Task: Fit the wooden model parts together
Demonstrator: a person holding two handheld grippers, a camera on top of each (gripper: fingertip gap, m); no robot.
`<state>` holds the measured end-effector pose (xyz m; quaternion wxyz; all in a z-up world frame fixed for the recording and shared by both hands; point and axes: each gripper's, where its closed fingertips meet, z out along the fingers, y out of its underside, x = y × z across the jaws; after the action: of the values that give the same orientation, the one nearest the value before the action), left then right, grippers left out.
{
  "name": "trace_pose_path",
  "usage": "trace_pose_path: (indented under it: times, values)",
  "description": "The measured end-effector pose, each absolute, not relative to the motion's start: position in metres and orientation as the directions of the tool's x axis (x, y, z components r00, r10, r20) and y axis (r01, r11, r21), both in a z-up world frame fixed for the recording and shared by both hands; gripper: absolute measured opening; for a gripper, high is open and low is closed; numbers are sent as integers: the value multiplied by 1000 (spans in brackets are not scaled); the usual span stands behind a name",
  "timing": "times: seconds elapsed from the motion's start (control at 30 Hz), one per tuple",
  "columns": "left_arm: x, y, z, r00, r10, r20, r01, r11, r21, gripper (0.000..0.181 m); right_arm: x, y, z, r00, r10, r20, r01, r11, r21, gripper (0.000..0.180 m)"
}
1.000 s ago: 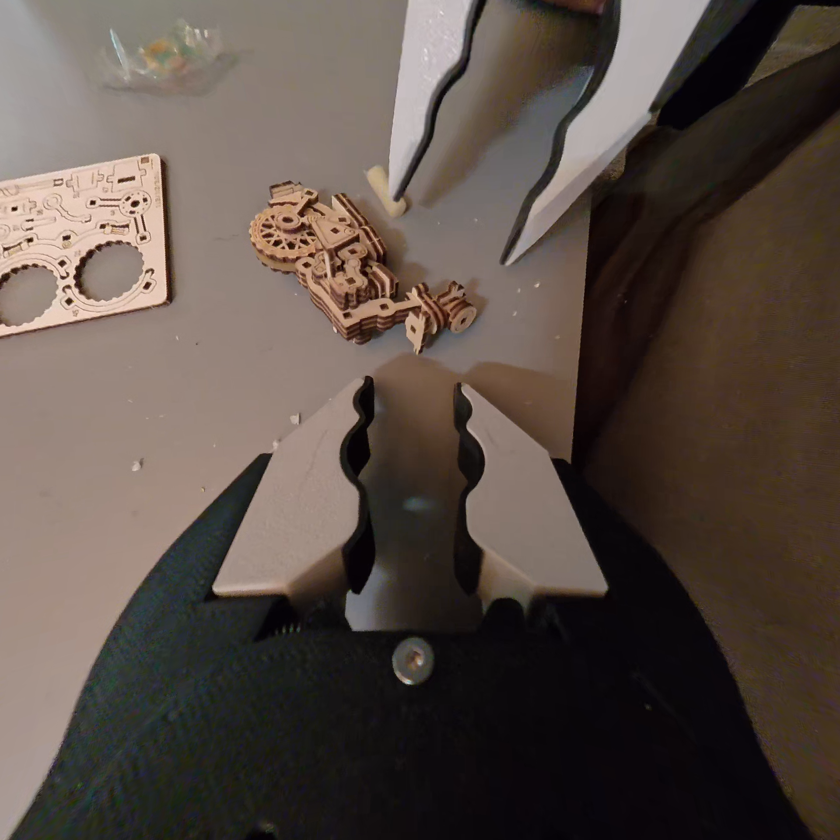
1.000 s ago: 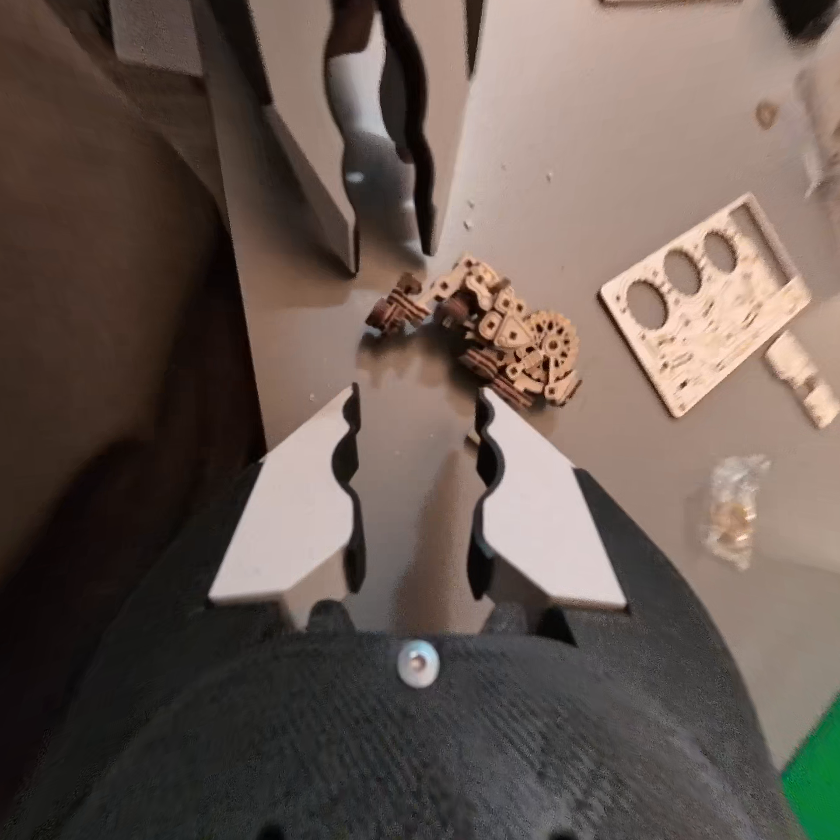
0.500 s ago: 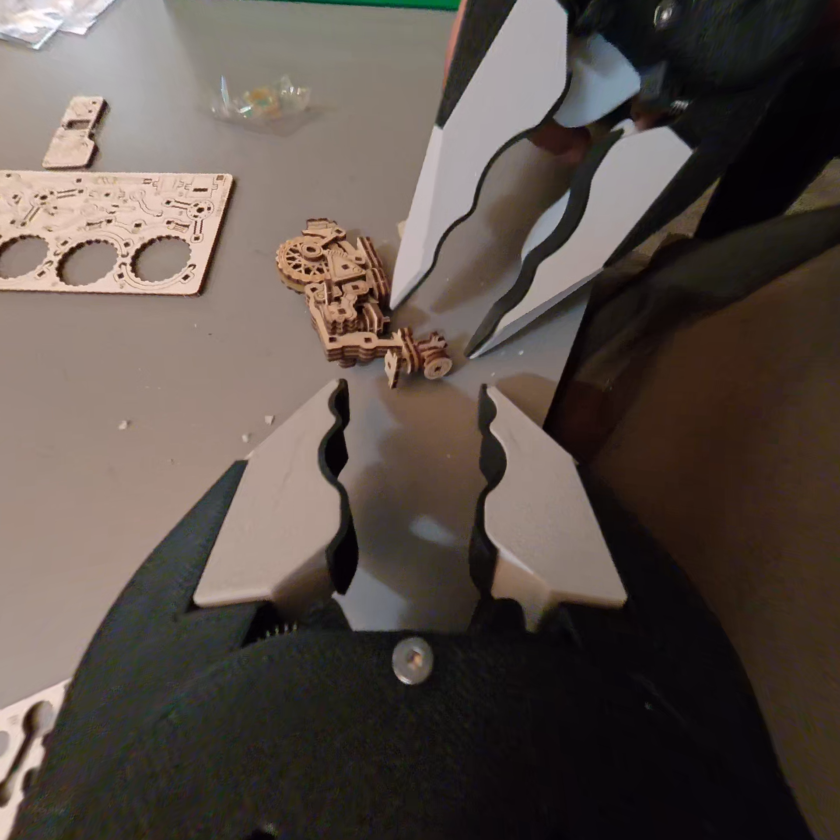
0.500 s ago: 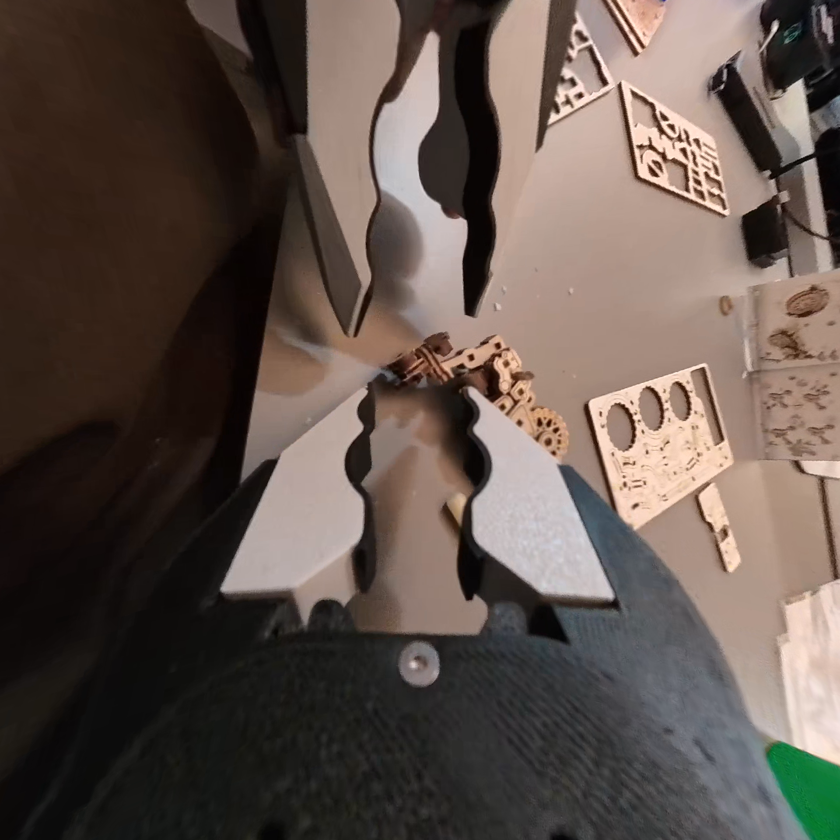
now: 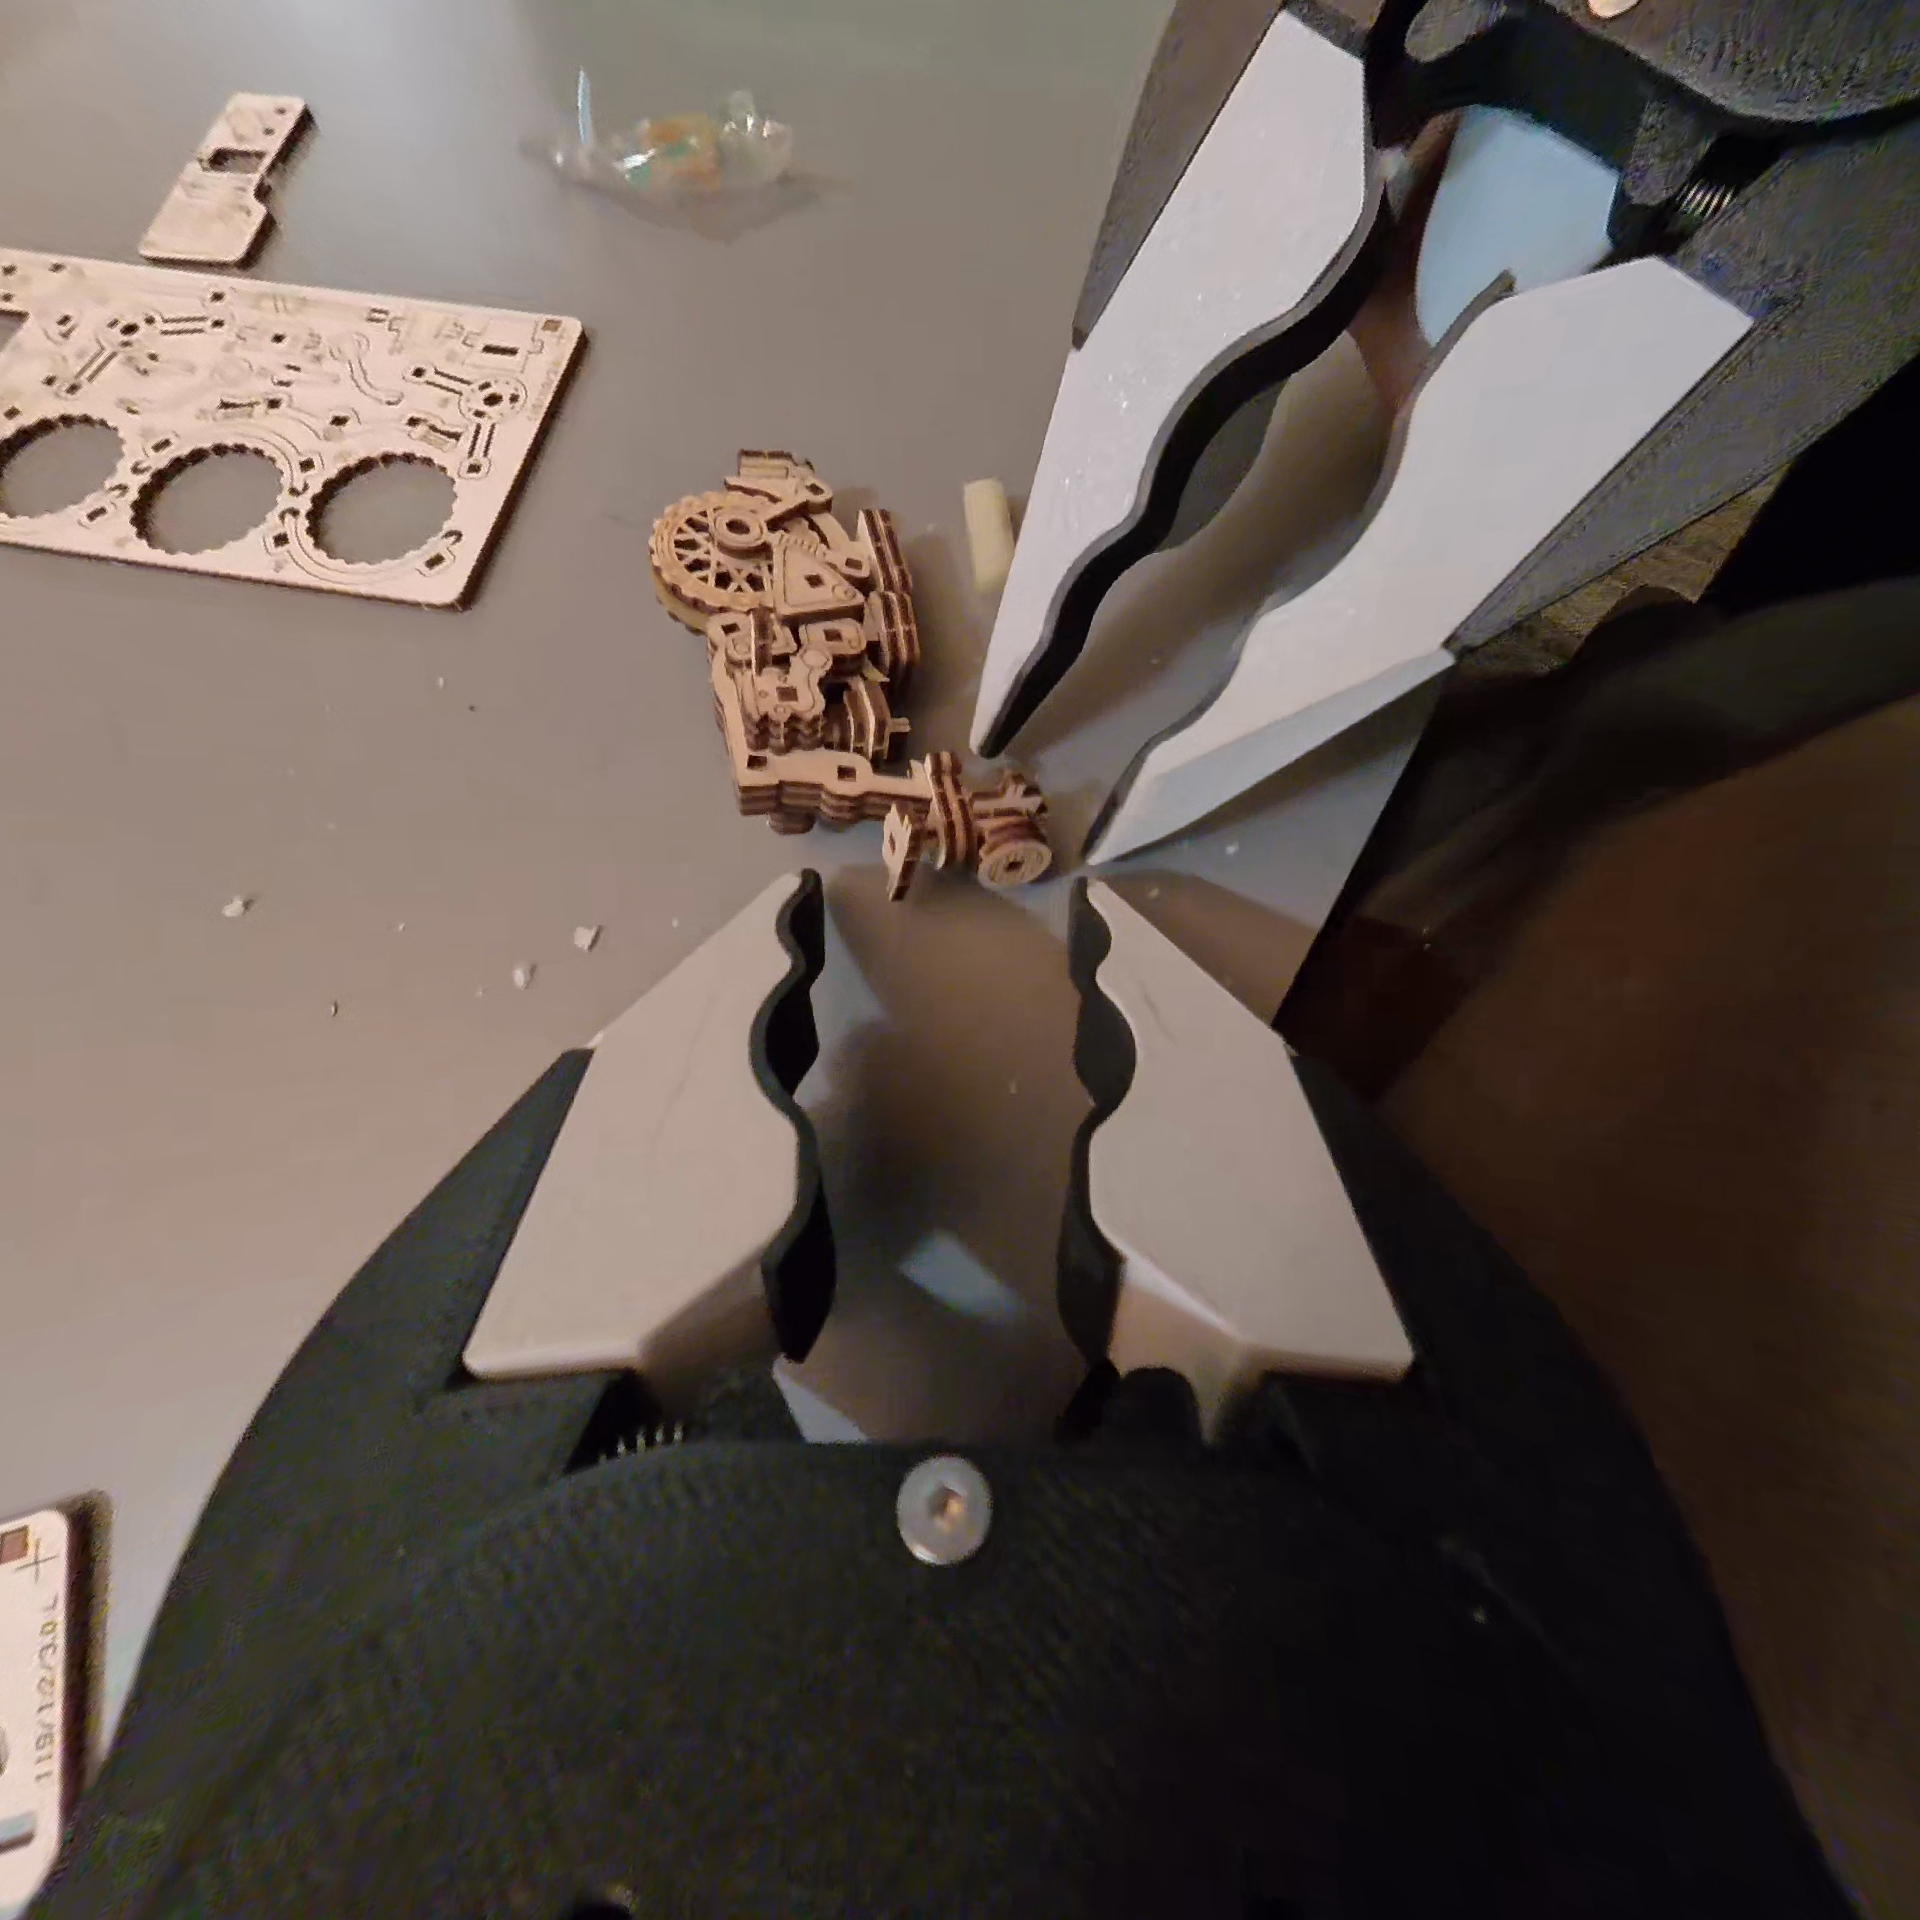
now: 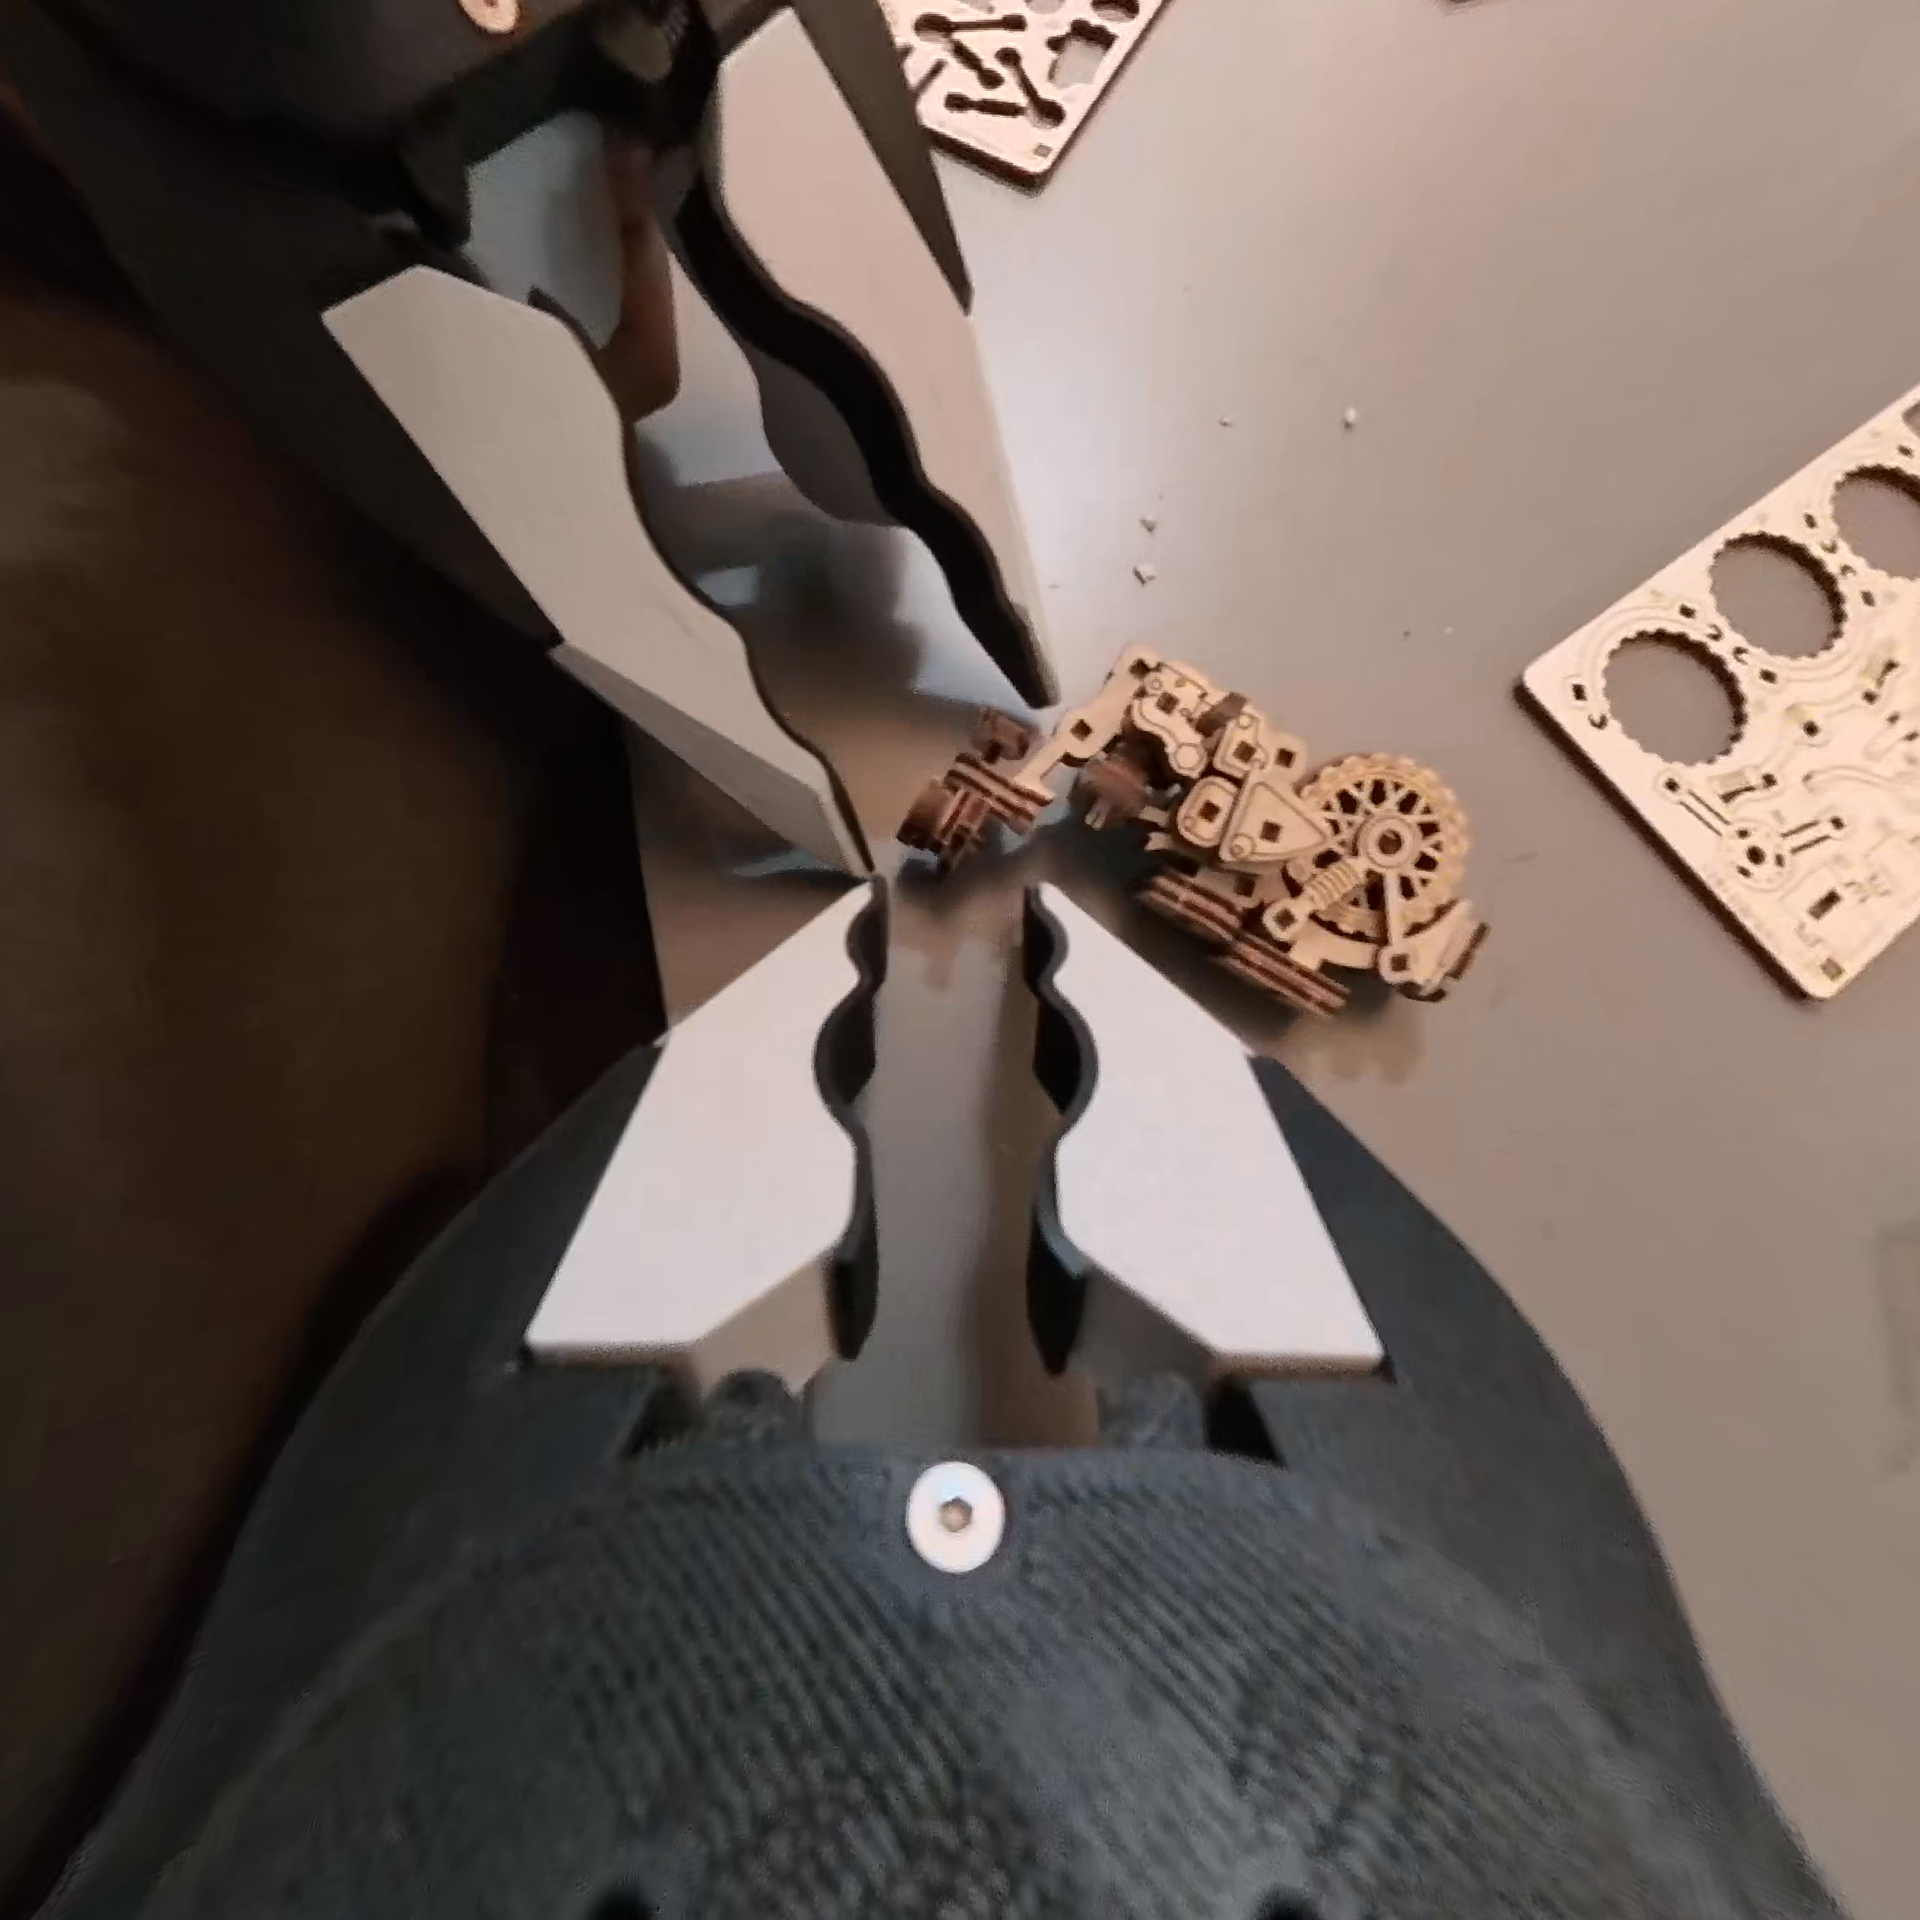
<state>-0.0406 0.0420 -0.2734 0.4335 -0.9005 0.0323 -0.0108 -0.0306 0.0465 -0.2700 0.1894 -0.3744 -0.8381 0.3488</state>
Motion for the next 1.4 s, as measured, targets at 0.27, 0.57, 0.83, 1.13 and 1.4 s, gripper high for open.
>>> trace_pose_path:
  times: [0.27,0.57,0.83,1.13,1.4]
  values:
    - [-39,45,-272,996,-60,-63,-87,-597,-797,37,-33,44,-266,-574,814,-93,570,315,-759,16]
    - [-37,46,-271,996,-61,-70,-93,-589,-803,31,-36,45,-271,-574,812,-101,578,315,-753,11]
    - [-38,47,-271,996,-55,-69,-88,-590,-802,30,-37,44,-271,-581,807,-109,577,314,-753,8]
    - [-37,47,-272,994,-65,-85,-107,-597,-795,28,-36,42,-272,-595,795,-115,574,321,-753,3]
    - [-38,47,-272,990,-67,-124,-139,-606,-783,27,-36,42,-273,-589,795,-143,593,306,-744,3]
